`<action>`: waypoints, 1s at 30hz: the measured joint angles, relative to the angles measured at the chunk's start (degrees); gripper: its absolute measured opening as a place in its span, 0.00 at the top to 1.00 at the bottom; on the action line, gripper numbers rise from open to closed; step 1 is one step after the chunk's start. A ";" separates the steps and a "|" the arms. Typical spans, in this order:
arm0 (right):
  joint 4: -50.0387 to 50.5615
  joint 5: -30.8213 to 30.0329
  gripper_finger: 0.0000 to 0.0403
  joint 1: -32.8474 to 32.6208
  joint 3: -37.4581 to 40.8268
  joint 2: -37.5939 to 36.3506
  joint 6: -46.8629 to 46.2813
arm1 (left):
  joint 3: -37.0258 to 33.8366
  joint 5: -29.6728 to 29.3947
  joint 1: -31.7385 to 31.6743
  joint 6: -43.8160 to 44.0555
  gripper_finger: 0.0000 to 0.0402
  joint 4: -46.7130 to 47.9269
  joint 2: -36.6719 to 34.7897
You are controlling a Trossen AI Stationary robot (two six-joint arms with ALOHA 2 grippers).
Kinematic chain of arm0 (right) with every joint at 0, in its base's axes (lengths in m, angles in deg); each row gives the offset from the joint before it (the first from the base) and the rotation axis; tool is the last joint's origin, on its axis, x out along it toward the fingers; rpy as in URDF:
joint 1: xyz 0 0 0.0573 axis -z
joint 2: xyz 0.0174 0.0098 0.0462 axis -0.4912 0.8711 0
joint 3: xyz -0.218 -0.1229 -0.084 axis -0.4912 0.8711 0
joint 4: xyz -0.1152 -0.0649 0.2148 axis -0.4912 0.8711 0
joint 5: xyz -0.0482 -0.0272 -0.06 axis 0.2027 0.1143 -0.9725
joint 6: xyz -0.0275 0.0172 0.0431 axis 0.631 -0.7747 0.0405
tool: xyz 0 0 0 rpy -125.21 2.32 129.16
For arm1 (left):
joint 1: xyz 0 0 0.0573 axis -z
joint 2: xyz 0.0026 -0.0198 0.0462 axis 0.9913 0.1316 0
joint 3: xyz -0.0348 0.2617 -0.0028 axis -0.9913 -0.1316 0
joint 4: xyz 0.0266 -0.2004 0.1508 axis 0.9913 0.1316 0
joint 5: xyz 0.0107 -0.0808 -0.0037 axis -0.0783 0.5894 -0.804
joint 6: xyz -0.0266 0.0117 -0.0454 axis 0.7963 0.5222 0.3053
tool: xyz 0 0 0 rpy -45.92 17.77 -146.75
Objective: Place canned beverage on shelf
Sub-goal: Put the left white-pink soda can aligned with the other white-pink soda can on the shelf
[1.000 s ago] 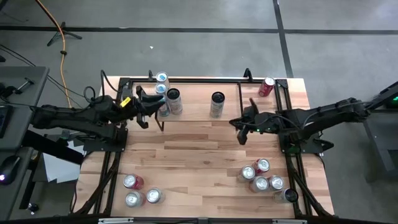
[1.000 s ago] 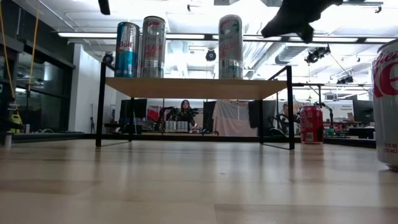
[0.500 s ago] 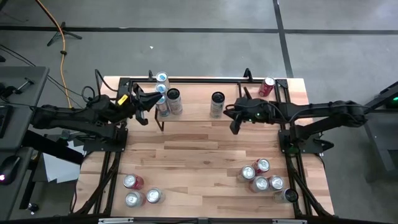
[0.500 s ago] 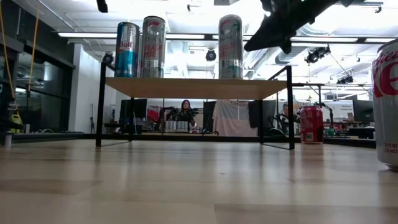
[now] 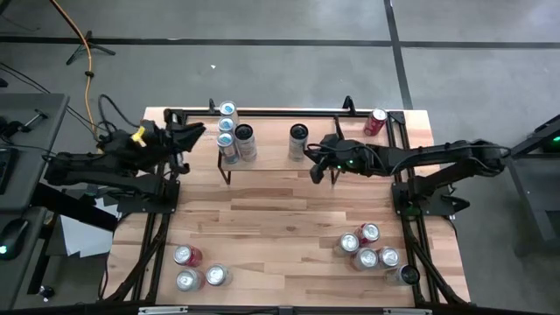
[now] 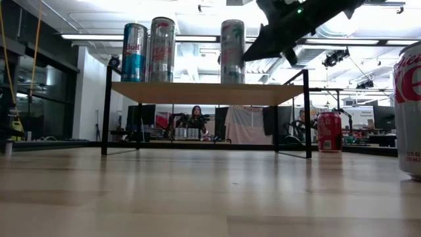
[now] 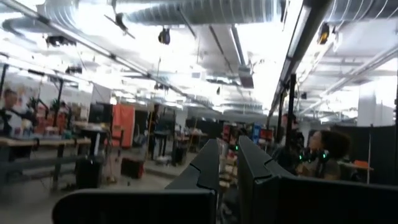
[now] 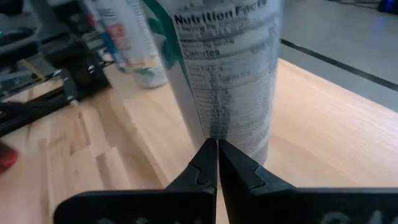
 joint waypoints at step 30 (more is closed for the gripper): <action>2.85 3.86 1.00 5.71 -19.55 18.15 12.00 | 0.02 4.45 0.00 4.60 1.00 1.62 -2.96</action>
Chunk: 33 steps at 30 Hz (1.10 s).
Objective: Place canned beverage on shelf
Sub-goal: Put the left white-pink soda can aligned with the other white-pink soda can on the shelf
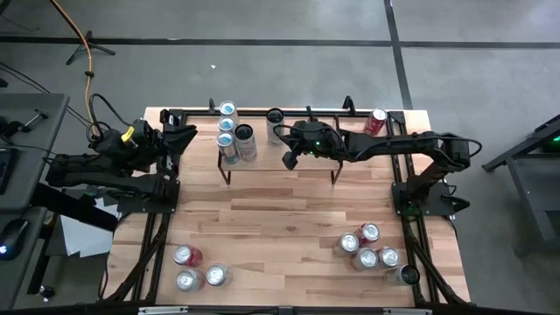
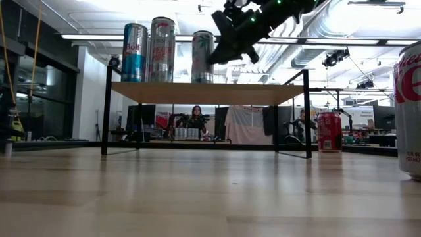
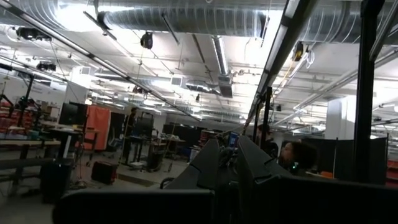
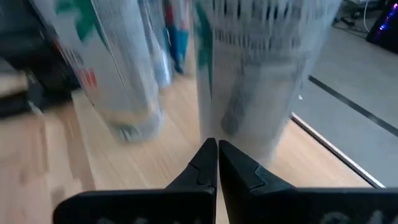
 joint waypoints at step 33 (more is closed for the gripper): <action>-16.65 2.67 1.00 6.71 -0.43 4.81 -7.96 | 0.00 -1.90 0.00 -1.06 1.00 0.14 0.11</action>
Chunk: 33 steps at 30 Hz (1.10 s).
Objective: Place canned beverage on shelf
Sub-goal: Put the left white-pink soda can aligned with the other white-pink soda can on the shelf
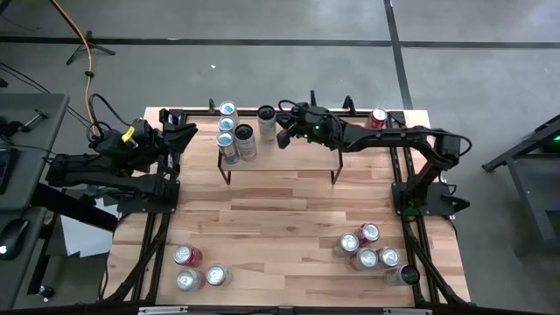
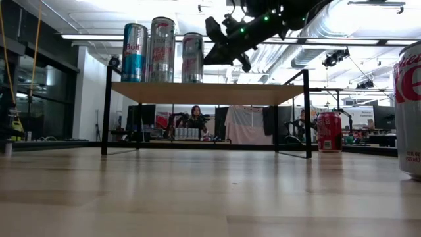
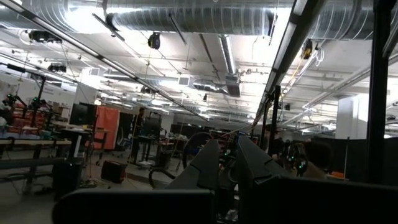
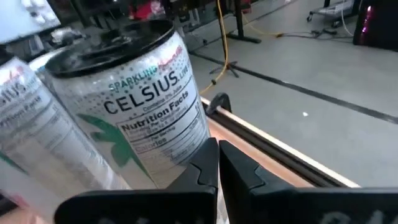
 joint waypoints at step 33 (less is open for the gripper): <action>13.61 2.41 1.00 1.64 -13.65 4.94 -2.79 | 0.00 -1.46 0.02 -1.62 1.00 0.07 0.09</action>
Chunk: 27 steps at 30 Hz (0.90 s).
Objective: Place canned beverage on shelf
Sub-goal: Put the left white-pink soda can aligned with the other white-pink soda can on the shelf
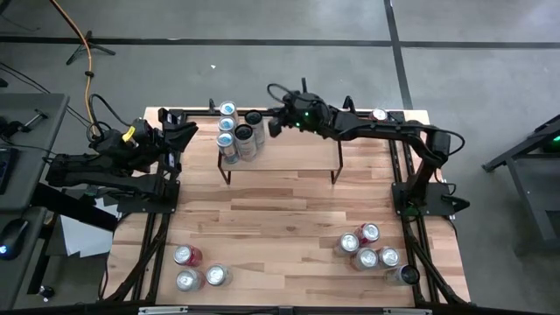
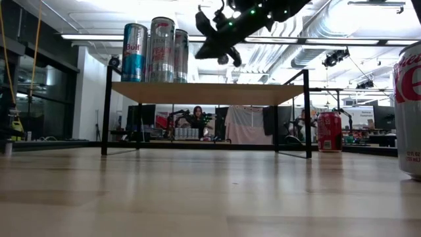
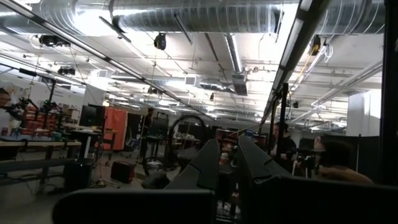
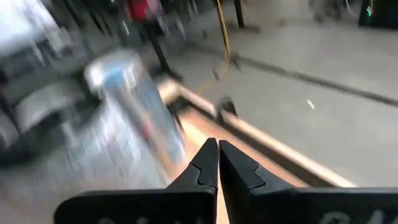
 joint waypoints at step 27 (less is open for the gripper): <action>1.25 5.02 1.00 -4.28 0.18 0.10 1.29 | 0.00 -1.22 0.00 0.22 1.00 -0.11 0.00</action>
